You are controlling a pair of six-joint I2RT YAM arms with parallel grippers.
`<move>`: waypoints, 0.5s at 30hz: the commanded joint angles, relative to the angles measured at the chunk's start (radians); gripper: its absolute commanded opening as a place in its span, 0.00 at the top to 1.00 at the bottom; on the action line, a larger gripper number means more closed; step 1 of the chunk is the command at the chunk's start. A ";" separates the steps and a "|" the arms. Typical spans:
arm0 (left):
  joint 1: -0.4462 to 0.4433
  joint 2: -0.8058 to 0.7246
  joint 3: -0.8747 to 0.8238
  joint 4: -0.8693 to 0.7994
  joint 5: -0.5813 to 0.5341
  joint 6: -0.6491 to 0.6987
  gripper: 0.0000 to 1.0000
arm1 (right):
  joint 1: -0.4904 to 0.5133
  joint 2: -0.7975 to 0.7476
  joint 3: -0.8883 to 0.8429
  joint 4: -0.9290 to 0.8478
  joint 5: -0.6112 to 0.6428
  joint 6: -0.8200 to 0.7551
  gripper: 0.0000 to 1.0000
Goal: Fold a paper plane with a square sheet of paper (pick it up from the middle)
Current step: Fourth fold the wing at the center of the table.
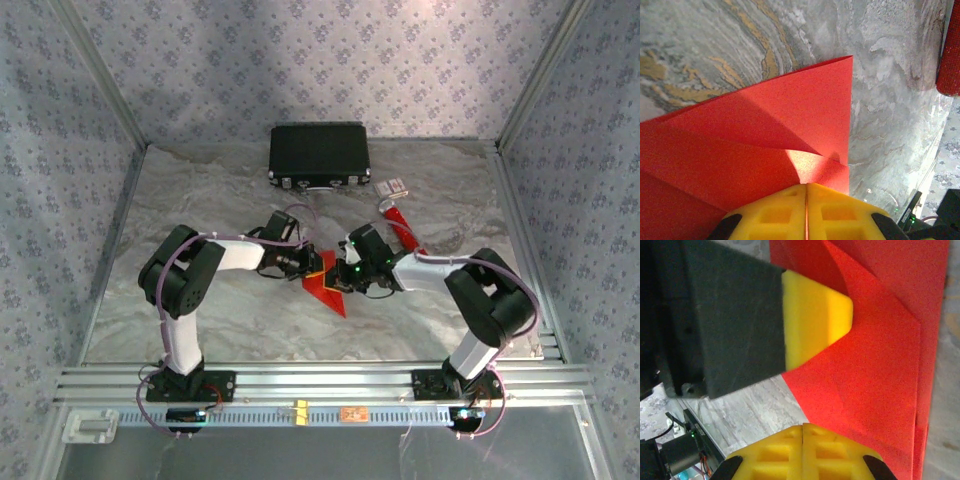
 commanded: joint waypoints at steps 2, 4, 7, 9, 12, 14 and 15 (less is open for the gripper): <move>0.010 0.025 -0.028 -0.044 -0.041 0.014 0.91 | 0.017 0.036 -0.032 -0.061 0.005 -0.020 1.00; 0.013 0.025 -0.032 -0.034 -0.040 0.009 0.91 | 0.026 0.010 -0.096 -0.039 0.004 -0.010 1.00; 0.019 0.027 -0.040 -0.019 -0.034 0.002 0.92 | 0.032 -0.052 -0.185 -0.041 -0.004 -0.015 1.00; 0.024 0.029 -0.042 -0.022 -0.036 0.005 0.92 | 0.033 -0.093 -0.240 -0.042 -0.015 -0.016 1.00; 0.030 0.028 -0.051 -0.012 -0.036 -0.001 0.91 | 0.043 -0.156 -0.316 -0.036 -0.027 -0.007 1.00; 0.032 0.028 -0.059 0.000 -0.034 -0.011 0.91 | 0.052 -0.188 -0.348 -0.043 -0.035 -0.009 1.00; 0.031 0.027 -0.064 0.006 -0.033 -0.018 0.91 | 0.058 -0.202 -0.359 -0.055 -0.039 -0.014 1.00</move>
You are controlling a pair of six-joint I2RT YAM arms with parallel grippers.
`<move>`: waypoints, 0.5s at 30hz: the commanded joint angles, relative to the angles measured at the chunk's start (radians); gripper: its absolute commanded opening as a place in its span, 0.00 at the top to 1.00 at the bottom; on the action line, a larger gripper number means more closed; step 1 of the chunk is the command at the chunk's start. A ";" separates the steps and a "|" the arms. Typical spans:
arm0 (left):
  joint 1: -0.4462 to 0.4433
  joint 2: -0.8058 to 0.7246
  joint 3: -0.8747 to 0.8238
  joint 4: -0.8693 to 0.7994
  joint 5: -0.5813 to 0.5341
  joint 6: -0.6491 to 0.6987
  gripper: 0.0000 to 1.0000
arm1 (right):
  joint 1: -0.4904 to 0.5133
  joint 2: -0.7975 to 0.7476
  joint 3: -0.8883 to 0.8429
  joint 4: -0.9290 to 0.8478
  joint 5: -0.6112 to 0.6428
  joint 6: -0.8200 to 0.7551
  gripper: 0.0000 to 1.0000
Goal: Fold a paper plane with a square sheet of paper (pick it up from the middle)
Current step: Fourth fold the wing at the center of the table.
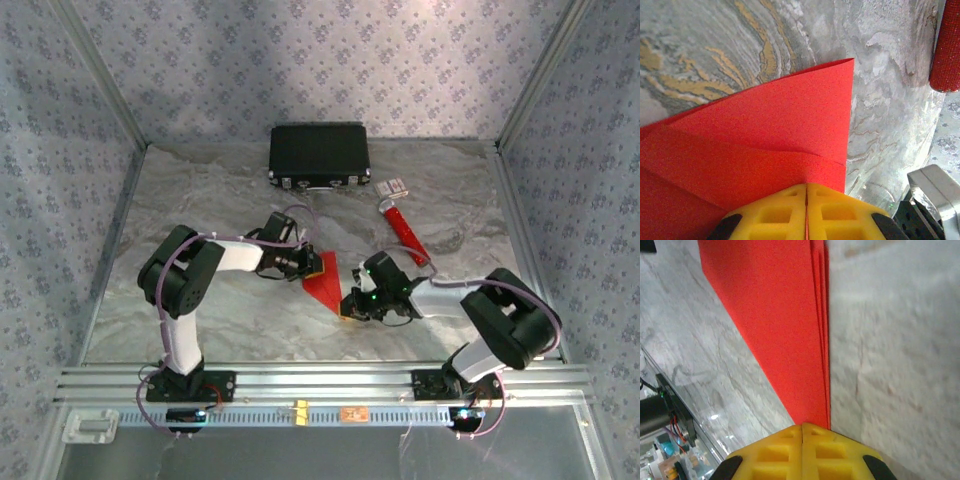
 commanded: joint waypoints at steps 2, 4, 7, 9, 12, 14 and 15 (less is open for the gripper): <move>0.022 0.024 -0.044 -0.026 -0.063 -0.019 0.92 | 0.027 -0.045 -0.061 -0.172 0.001 -0.019 1.00; 0.022 0.011 -0.055 -0.006 -0.055 -0.039 0.91 | 0.023 -0.086 -0.059 -0.206 0.026 -0.017 1.00; 0.018 -0.050 -0.074 0.044 -0.038 -0.094 0.87 | 0.019 -0.153 -0.015 -0.256 0.082 -0.007 0.99; 0.017 -0.116 -0.068 0.034 -0.054 -0.103 0.78 | 0.018 -0.187 0.013 -0.276 0.122 0.003 0.99; 0.024 -0.198 -0.014 -0.059 -0.085 -0.060 0.67 | 0.009 -0.211 0.036 -0.286 0.163 0.016 0.99; 0.035 -0.232 0.026 -0.121 -0.091 -0.022 0.63 | 0.000 -0.210 0.037 -0.274 0.172 0.024 0.99; 0.037 -0.240 0.046 -0.146 -0.091 -0.006 0.62 | -0.004 -0.209 0.037 -0.273 0.180 0.032 0.99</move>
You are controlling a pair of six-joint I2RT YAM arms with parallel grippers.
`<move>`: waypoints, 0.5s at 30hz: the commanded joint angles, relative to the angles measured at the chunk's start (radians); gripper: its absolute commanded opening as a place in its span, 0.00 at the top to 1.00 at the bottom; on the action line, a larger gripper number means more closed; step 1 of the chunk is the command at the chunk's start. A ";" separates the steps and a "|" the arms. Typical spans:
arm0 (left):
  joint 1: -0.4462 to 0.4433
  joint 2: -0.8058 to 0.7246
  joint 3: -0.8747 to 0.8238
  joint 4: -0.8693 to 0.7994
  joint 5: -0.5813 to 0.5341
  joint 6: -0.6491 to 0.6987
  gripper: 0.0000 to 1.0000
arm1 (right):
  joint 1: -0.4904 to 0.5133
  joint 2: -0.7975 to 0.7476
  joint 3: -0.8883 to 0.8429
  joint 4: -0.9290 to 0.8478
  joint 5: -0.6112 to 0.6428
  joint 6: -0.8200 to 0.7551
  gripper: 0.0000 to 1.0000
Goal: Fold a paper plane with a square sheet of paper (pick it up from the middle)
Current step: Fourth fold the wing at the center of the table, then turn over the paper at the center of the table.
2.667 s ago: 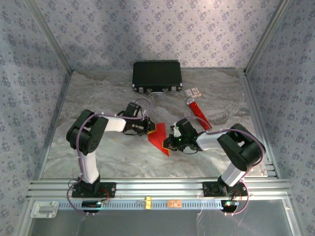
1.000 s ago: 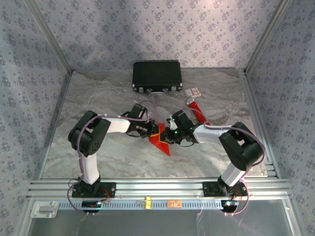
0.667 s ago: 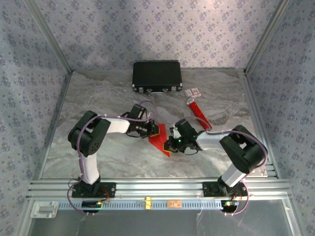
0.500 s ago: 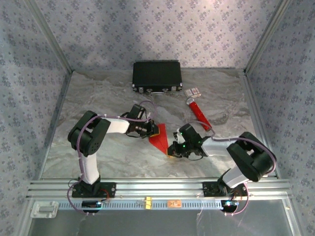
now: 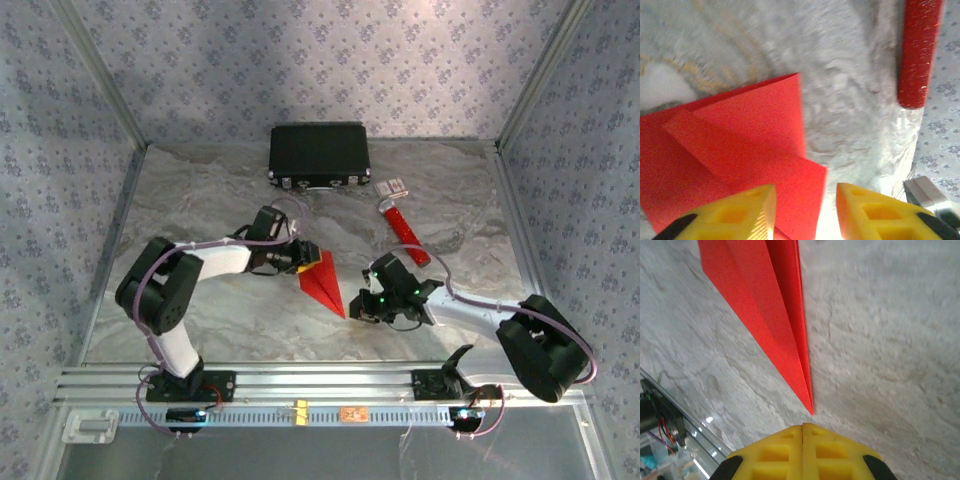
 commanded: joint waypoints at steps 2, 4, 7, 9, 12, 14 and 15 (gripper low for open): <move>0.018 -0.070 0.103 -0.151 -0.028 0.087 0.62 | -0.018 -0.005 0.011 -0.024 0.067 0.041 0.99; 0.016 -0.068 0.124 -0.187 -0.026 0.116 0.64 | -0.024 -0.005 -0.002 0.006 0.072 0.069 0.98; 0.011 -0.053 0.144 -0.230 -0.019 0.151 0.72 | -0.027 -0.001 -0.019 0.064 0.070 0.112 0.97; 0.000 -0.038 0.153 -0.243 -0.011 0.166 0.76 | -0.028 0.002 -0.024 0.090 0.070 0.134 0.97; -0.020 -0.005 0.174 -0.261 -0.003 0.192 0.81 | -0.028 0.002 -0.034 0.131 0.066 0.162 0.97; -0.034 0.031 0.205 -0.299 -0.001 0.220 0.83 | -0.028 0.005 -0.039 0.145 0.069 0.181 0.96; -0.039 0.045 0.214 -0.311 -0.003 0.231 0.83 | -0.027 0.007 -0.039 0.153 0.066 0.187 0.95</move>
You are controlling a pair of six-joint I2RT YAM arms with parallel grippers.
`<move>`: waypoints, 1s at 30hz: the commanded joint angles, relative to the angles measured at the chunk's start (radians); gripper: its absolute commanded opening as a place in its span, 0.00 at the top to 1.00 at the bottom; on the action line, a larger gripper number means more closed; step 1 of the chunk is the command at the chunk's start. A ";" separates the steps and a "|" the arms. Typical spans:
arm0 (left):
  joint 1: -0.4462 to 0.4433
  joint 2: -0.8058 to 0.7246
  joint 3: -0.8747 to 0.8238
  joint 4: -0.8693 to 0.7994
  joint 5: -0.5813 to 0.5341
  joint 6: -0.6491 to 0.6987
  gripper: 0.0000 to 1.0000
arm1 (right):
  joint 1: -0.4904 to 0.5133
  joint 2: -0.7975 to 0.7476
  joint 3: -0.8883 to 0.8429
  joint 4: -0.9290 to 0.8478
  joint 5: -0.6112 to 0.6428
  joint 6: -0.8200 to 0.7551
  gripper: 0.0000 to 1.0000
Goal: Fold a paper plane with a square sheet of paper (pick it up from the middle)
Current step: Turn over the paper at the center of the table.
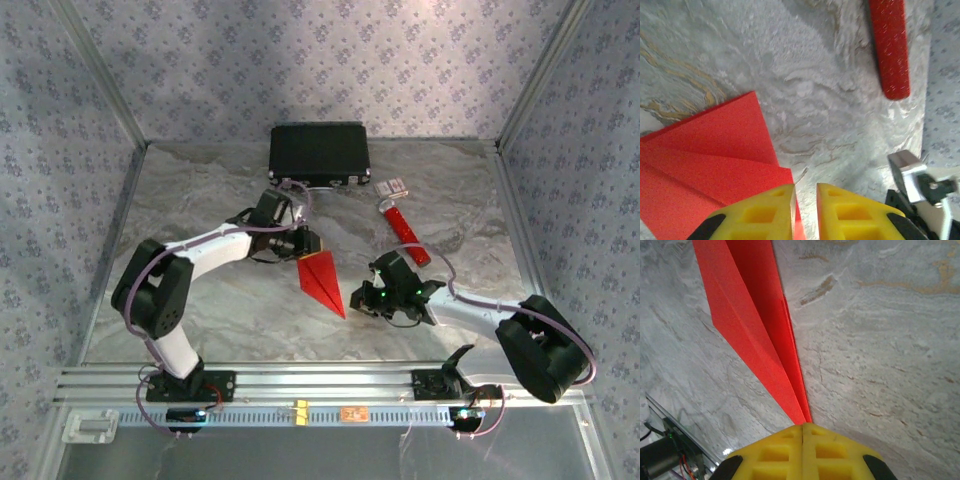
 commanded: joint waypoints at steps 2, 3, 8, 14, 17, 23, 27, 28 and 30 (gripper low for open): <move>-0.028 0.075 0.064 -0.094 0.013 0.080 0.84 | 0.001 0.010 -0.016 0.062 0.008 0.055 0.93; -0.029 0.090 0.072 -0.103 0.012 0.085 0.84 | 0.002 0.010 -0.018 0.071 0.006 0.056 0.92; -0.029 0.165 0.089 -0.124 0.000 0.100 0.85 | 0.011 0.026 -0.017 0.082 -0.020 0.057 0.85; -0.029 0.222 0.094 -0.100 -0.002 0.096 0.85 | 0.037 0.059 0.000 0.072 -0.049 0.049 0.82; -0.030 0.239 0.088 -0.102 -0.003 0.102 0.86 | 0.050 0.081 0.011 0.059 -0.055 0.049 0.80; -0.029 0.240 0.041 -0.090 -0.011 0.097 0.86 | 0.074 0.093 -0.019 0.055 -0.047 0.073 0.76; -0.027 0.238 0.020 -0.066 -0.006 0.074 0.86 | 0.075 0.094 -0.031 0.062 -0.051 0.084 0.76; -0.027 0.238 0.019 -0.065 -0.007 0.071 0.86 | 0.076 0.094 -0.029 0.063 -0.047 0.087 0.76; -0.025 0.241 0.017 -0.065 -0.008 0.069 0.86 | 0.076 0.095 -0.029 0.056 -0.034 0.096 0.75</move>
